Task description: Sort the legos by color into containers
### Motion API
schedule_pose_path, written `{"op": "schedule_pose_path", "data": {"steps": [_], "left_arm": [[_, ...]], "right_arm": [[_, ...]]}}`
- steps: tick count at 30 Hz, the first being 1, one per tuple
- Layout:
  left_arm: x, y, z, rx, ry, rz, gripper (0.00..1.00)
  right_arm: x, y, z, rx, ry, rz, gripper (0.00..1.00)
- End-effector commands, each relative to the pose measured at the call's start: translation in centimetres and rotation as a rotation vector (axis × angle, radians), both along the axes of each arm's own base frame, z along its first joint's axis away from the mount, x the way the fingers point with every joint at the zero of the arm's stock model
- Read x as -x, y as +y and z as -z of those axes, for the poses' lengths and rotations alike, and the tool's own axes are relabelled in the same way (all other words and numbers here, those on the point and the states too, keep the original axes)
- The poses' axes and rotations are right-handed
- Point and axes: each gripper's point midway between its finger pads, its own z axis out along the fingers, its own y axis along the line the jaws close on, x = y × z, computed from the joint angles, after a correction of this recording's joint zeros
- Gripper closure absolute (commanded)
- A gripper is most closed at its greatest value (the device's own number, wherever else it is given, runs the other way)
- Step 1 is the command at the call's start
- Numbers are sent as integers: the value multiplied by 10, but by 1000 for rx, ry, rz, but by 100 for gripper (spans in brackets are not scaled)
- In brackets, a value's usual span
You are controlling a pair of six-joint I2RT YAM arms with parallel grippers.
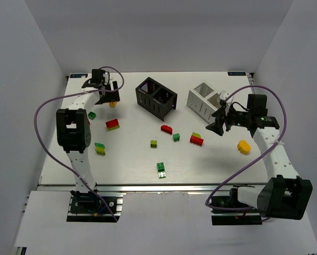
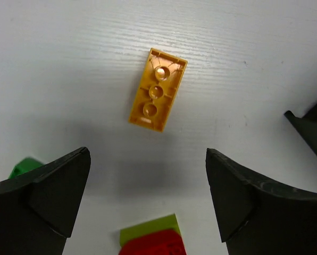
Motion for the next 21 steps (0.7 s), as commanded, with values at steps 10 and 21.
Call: {"op": "schedule_pose_path", "data": {"steps": [10, 21], "left_arm": [[-52, -19, 15, -71, -103, 175, 19], [-51, -4, 35, -184, -99, 147, 27]], "right_arm": [[-19, -6, -6, 10, -9, 48, 26], [-23, -11, -4, 19, -4, 68, 26]]}}
